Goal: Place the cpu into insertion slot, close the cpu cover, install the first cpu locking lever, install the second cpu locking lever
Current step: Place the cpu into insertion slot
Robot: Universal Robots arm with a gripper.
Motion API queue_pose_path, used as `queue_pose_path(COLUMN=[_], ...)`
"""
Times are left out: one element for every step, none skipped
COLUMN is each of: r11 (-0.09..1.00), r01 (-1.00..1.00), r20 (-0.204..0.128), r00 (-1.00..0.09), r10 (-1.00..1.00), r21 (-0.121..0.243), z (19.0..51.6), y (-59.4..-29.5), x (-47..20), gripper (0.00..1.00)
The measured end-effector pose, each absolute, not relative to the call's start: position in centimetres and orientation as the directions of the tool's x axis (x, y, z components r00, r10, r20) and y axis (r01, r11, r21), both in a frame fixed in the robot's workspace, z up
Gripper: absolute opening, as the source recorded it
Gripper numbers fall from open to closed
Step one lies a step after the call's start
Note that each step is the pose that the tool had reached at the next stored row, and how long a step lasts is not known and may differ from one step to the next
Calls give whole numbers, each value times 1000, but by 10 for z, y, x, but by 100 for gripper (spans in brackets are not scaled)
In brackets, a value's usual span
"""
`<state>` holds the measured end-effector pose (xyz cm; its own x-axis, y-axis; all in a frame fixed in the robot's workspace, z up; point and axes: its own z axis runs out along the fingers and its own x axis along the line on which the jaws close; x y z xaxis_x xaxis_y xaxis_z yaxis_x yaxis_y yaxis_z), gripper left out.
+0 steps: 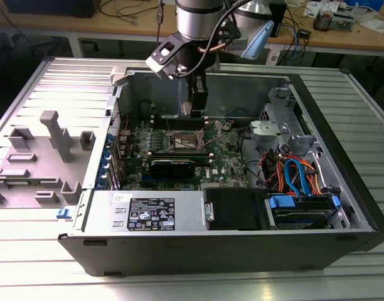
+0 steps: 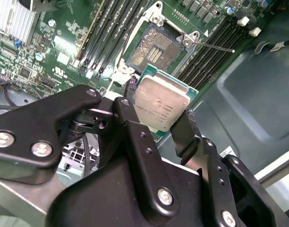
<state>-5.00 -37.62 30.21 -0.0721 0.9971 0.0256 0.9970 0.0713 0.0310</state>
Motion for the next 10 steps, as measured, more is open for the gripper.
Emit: queue_pose_path(r11=[69, 69, 69, 69, 69, 69, 69, 69, 69, 69], r01=[997, 997, 997, 997, 997, 997, 997, 997, 997, 997], r20=[26, 26, 25, 25, 25, 24, 24, 24, 24, 24], r00=[-70, -70, -70, -70, -70, -70, -70, -70, -70, -70], r10=[997, 997, 997, 997, 997, 997, 997, 997, 997, 997], r21=[31, 31, 31, 31, 31, 31, 31, 31, 31, 31], z=[302, 302, 302, 302, 302, 302, 302, 302, 302, 302], y=[-376, -376, -376, -376, -376, -376, -376, -376, -376, -376], x=[-50, -50, -50, -50, -50, -50, -50, -50, -50, -50], gripper=[54, 54, 54, 54, 54, 54, 54, 54, 54, 54])
